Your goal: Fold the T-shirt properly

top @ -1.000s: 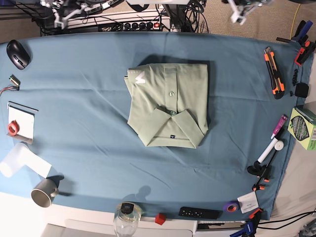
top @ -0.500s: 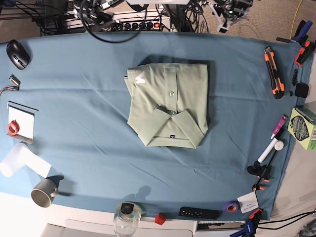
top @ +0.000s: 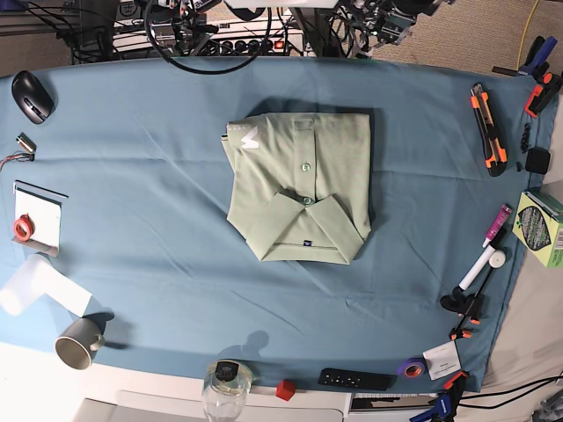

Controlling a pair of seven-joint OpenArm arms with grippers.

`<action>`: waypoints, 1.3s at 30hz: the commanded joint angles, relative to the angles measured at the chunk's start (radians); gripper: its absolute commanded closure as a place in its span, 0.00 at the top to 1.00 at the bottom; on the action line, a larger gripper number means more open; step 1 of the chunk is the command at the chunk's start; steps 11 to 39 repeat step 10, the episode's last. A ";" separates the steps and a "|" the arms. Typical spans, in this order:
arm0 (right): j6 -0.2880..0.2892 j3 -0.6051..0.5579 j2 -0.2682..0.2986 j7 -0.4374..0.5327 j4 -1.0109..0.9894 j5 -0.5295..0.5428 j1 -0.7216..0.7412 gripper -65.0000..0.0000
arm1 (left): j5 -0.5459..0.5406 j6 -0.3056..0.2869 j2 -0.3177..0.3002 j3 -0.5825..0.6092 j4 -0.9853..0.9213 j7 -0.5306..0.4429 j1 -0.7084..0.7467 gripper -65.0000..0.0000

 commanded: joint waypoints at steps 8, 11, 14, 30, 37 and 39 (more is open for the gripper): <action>-0.101 -0.095 0.001 -0.018 0.005 -0.005 0.005 0.00 | 0.000 0.005 0.016 0.001 0.004 -0.010 0.007 0.00; -0.120 -0.095 0.001 -0.011 0.005 -0.005 0.005 0.00 | -0.001 0.005 0.023 0.001 0.004 -0.031 0.008 0.00; -0.120 -0.095 0.001 -0.011 0.005 -0.005 0.005 0.00 | -0.001 0.005 0.023 0.001 0.004 -0.031 0.008 0.00; -0.120 -0.095 0.001 -0.011 0.005 -0.005 0.005 0.00 | -0.001 0.005 0.023 0.001 0.004 -0.031 0.008 0.00; -0.120 -0.095 0.001 -0.011 0.005 -0.005 0.005 0.00 | -0.001 0.005 0.023 0.001 0.004 -0.031 0.008 0.00; -0.120 -0.095 0.001 -0.011 0.005 -0.005 0.005 0.00 | -0.001 0.005 0.023 0.001 0.004 -0.031 0.008 0.00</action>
